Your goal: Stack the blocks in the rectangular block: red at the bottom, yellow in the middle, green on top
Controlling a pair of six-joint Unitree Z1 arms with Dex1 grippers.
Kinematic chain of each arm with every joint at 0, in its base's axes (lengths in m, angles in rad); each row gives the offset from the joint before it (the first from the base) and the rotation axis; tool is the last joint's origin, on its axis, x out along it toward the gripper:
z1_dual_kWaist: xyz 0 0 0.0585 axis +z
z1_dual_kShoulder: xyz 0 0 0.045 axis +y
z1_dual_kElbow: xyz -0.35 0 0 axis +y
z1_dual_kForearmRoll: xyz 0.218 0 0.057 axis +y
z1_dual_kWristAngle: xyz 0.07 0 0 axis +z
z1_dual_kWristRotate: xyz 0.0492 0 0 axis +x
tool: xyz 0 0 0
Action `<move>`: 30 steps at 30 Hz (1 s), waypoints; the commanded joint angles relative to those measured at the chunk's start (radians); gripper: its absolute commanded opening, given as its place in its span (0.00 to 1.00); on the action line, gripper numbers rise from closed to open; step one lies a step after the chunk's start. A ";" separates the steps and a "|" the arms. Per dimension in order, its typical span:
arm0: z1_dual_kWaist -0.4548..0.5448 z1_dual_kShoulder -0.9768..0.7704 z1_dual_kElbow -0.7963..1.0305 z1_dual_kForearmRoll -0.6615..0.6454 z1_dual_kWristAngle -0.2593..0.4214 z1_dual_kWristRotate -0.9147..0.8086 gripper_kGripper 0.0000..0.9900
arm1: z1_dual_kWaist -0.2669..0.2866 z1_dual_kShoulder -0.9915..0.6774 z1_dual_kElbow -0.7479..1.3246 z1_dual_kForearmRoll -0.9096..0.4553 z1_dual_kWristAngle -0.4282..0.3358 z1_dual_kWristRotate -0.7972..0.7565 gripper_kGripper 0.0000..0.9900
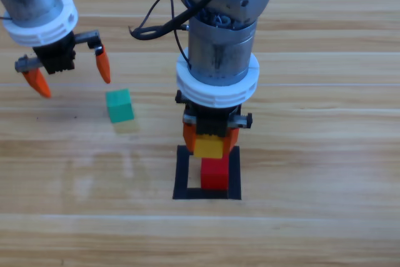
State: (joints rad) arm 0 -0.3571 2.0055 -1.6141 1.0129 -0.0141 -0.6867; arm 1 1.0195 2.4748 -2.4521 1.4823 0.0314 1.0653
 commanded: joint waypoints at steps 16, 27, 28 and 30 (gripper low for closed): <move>-0.128 0.133 -0.036 -0.062 -0.003 -0.119 1.00 | 0.011 0.098 -0.002 0.015 -0.033 -0.028 0.00; -0.149 0.184 -0.073 -0.062 0.000 -0.131 1.00 | -0.001 0.127 -0.008 0.015 -0.039 -0.031 0.00; -0.149 0.187 -0.075 -0.060 0.002 -0.129 1.00 | -0.002 0.125 -0.008 0.015 -0.039 -0.031 0.00; -0.149 0.191 -0.079 -0.062 0.008 -0.126 1.00 | -0.002 0.125 -0.010 0.015 -0.044 -0.031 0.00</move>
State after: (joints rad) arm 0 -0.4938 2.1433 -1.6767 0.9606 -0.0194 -0.8119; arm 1 1.0195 2.5430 -2.4655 1.4852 0.0104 1.0451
